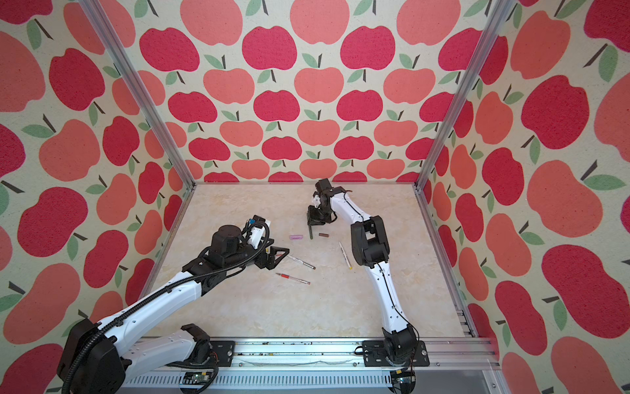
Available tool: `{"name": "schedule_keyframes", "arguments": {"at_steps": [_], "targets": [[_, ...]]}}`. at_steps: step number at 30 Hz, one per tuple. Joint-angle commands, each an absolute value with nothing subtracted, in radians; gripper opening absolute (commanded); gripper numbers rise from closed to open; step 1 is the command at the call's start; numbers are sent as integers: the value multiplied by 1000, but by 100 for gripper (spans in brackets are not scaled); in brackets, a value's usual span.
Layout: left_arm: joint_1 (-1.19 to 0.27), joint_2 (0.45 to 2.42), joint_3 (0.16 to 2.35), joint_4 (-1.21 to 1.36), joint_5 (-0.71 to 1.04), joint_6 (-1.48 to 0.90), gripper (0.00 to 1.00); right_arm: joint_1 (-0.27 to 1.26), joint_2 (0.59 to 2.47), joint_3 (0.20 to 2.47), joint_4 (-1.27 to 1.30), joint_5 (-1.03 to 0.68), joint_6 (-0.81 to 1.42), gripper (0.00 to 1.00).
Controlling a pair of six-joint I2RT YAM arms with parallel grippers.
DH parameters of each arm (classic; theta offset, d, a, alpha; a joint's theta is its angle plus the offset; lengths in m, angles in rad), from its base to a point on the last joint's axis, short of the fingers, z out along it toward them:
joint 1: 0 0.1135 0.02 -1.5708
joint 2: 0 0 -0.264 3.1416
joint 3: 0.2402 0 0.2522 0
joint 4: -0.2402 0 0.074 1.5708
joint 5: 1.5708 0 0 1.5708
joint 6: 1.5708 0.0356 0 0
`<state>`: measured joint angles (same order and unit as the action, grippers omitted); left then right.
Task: Insert the pens into the pen caps
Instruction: 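Lower the capped green pen flat onto the table with right gripper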
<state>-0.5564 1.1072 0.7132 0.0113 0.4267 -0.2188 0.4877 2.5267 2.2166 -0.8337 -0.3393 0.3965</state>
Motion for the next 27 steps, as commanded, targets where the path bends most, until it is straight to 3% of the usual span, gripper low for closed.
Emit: {"name": "schedule_keyframes", "arguments": {"at_steps": [1, 27], "targets": [[-552, 1093, 721, 38, 438, -230, 93, 482, 2529, 2185, -819, -318, 429, 21], [-548, 1035, 709, 32, 426, -239, 94, 519, 2526, 2162, -848, -208, 430, 20]]}}
